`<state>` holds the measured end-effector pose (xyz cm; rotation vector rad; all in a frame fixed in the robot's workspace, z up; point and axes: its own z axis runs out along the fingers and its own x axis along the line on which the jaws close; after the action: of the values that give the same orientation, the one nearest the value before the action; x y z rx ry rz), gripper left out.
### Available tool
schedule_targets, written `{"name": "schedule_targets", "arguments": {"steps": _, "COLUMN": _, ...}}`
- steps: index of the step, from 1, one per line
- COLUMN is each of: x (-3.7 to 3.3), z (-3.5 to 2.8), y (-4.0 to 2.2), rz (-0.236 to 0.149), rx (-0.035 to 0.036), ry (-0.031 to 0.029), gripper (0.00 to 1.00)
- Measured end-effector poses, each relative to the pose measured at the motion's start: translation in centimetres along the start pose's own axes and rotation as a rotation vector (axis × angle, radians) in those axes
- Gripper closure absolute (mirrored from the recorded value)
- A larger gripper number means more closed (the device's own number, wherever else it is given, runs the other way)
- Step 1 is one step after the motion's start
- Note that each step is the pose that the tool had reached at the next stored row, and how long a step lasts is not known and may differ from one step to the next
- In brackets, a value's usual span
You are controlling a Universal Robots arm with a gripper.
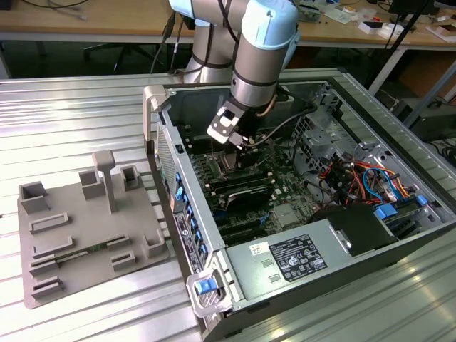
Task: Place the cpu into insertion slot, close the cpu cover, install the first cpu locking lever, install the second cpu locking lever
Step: 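Place the cpu into insertion slot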
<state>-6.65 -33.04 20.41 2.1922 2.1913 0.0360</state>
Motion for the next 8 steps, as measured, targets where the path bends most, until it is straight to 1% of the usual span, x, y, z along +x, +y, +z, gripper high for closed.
{"name": "schedule_targets", "arguments": {"steps": 4, "x": -0.01, "z": 0.01, "y": -0.01, "rz": 0.0, "rx": 0.0008, "ry": -0.0004, "gripper": 0.38}}
{"name": "schedule_targets", "arguments": {"steps": 8, "x": 0.48, "z": 0.03, "y": 0.0, "rz": 0.0, "rx": 0.0007, "ry": -0.0002, "gripper": 0.38}}
